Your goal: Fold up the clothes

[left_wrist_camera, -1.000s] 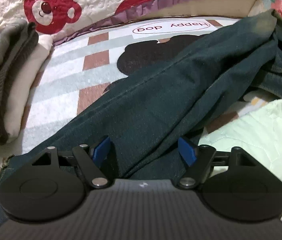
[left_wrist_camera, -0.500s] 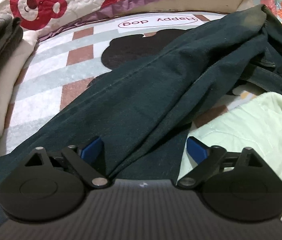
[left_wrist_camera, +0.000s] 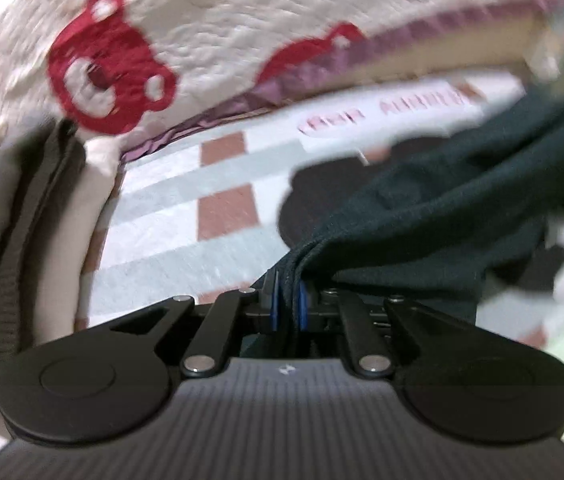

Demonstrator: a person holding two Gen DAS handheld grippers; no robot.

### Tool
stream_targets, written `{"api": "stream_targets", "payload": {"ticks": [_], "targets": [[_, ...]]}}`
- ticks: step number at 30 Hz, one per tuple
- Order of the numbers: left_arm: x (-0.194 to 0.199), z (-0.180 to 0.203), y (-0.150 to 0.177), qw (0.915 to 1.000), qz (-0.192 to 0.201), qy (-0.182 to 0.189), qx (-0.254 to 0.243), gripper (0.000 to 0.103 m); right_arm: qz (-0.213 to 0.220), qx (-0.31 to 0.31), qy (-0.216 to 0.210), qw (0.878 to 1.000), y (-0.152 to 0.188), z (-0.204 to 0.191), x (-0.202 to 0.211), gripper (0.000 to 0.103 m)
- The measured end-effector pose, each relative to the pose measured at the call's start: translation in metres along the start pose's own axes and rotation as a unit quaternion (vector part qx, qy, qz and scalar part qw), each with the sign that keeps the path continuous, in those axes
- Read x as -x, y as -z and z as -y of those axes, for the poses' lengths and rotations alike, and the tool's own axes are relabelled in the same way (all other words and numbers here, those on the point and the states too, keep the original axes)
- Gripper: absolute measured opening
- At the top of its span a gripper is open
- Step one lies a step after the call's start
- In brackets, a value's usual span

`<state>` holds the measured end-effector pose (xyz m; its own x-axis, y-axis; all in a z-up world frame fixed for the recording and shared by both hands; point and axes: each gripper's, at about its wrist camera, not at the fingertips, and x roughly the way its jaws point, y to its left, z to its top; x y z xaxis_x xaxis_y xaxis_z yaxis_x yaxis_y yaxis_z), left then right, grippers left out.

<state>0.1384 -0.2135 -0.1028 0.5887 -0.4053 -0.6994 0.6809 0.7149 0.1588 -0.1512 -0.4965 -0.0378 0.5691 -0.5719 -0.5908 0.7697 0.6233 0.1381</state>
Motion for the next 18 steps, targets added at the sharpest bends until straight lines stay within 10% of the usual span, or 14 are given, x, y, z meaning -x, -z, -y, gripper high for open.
{"api": "stream_targets", "payload": {"ticks": [8,18], "targets": [[0.017,-0.029,0.018,0.9916,0.050,0.039,0.113,0.010,0.136,0.074,0.172,0.973,-0.088,0.055,0.034,0.007],[0.006,-0.014,0.029,0.9929,0.014,0.071,0.095,0.011,0.012,0.027,0.181,0.983,-0.040,0.098,-0.048,0.010]]}}
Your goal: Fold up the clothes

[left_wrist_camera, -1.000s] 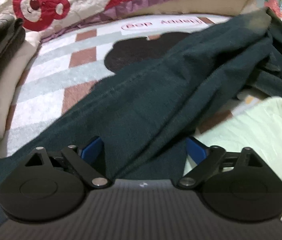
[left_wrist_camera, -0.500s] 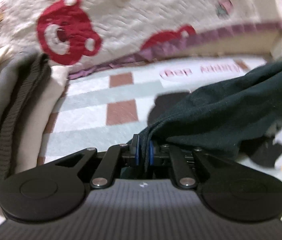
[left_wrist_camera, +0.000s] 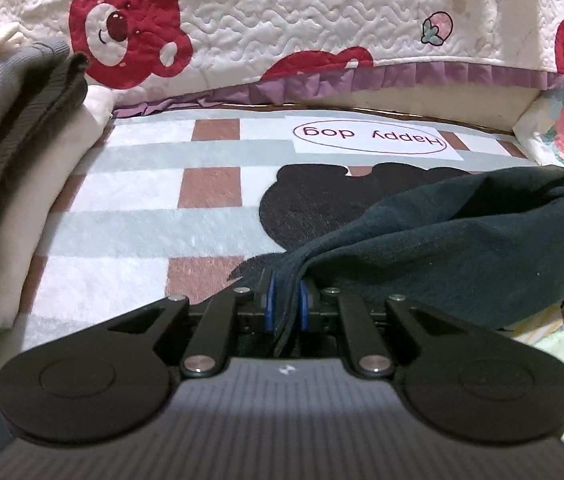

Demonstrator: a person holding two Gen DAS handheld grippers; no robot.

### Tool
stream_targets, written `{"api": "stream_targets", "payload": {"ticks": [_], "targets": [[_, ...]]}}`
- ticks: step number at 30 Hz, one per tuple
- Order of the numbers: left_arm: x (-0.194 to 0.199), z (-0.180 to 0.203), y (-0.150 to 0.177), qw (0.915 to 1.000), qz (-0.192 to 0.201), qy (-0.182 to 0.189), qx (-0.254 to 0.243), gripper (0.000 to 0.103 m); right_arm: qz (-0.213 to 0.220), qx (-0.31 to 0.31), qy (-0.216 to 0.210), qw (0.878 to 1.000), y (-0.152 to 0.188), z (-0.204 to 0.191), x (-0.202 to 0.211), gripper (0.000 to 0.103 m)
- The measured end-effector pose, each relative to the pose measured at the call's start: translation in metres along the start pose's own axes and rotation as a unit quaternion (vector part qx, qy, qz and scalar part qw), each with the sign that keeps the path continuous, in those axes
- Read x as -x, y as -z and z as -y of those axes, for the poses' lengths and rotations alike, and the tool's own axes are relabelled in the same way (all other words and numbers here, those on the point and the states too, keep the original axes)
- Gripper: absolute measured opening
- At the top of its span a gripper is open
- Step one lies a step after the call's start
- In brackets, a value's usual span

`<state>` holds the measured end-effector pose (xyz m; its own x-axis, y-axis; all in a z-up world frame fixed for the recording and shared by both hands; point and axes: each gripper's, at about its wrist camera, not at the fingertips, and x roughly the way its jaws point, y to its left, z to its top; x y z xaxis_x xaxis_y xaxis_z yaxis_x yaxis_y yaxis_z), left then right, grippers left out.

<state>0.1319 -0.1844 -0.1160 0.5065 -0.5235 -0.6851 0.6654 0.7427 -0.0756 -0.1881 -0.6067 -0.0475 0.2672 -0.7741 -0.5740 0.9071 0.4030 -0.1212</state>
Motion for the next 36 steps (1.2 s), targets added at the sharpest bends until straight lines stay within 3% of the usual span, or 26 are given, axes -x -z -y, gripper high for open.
{"api": "stream_targets", "payload": {"ticks": [10,19,26,36], "targets": [[0.000,0.001,0.001,0.9999,-0.008,-0.003,-0.005,0.014,-0.014,0.025,0.003,1.000,0.012,-0.012,-0.005,0.013],[-0.002,0.015,0.009,0.9983,-0.006,-0.033,-0.049,0.014,-0.018,0.016,-0.009,1.000,0.027,-0.015,-0.019,0.016],[-0.002,0.011,0.013,0.9989,-0.016,-0.040,-0.018,0.014,-0.016,0.034,-0.019,0.999,0.033,-0.016,-0.024,0.013],[0.005,0.043,0.032,0.9913,0.015,-0.125,-0.038,0.005,-0.013,0.056,-0.037,0.998,0.032,-0.009,-0.024,0.009]]}}
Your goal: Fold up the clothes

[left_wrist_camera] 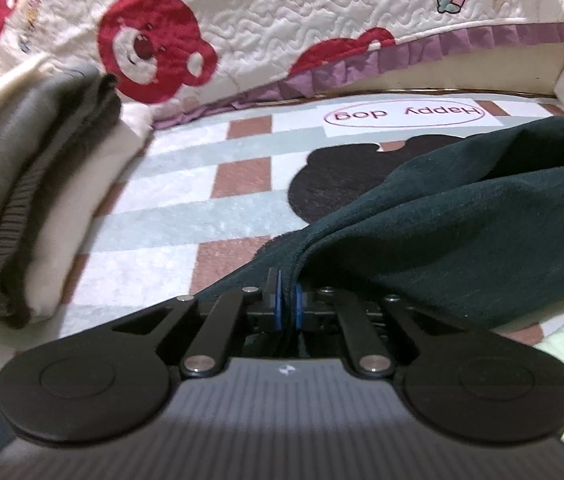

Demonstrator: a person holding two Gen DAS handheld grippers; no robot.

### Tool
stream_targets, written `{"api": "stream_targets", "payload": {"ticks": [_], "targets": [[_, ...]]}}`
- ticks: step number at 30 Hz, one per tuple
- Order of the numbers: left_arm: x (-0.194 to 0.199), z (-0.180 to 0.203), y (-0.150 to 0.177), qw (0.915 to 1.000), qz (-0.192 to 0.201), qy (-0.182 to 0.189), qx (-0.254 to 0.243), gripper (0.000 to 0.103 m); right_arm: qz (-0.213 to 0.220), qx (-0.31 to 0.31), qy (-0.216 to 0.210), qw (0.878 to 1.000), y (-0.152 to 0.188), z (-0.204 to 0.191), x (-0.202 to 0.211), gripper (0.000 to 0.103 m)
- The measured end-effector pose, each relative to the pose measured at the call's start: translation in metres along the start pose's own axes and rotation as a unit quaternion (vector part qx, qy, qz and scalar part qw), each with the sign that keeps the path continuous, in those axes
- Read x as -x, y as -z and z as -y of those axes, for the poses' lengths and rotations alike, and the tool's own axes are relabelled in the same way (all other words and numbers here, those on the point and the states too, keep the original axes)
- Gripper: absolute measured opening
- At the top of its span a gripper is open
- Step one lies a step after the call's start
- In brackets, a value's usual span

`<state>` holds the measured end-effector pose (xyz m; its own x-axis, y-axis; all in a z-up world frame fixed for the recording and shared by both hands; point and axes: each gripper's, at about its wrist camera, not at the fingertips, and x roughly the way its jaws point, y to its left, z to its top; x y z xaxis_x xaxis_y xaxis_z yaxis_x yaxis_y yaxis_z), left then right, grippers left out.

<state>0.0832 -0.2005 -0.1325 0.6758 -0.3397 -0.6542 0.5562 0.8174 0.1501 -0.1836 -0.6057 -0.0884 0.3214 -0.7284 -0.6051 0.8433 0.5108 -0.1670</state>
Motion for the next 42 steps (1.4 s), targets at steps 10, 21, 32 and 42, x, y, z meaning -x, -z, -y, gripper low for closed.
{"api": "stream_targets", "payload": {"ticks": [10,21,32,42], "targets": [[0.036,0.000,0.012,0.9958,-0.010,-0.012,0.090,0.005,0.018,-0.029,-0.025,0.999,0.004,0.023,0.005,0.008],[0.056,0.002,0.021,0.9950,-0.012,-0.011,0.098,0.005,0.044,0.000,-0.036,0.998,0.006,0.032,0.030,0.008],[0.061,-0.016,-0.007,0.9917,-0.011,-0.002,0.128,0.005,0.111,-0.010,-0.071,0.991,-0.059,0.035,0.050,0.007],[0.068,-0.037,-0.031,0.9949,0.030,0.001,0.096,0.006,0.130,-0.026,-0.156,0.979,-0.076,0.048,0.052,0.007]]}}
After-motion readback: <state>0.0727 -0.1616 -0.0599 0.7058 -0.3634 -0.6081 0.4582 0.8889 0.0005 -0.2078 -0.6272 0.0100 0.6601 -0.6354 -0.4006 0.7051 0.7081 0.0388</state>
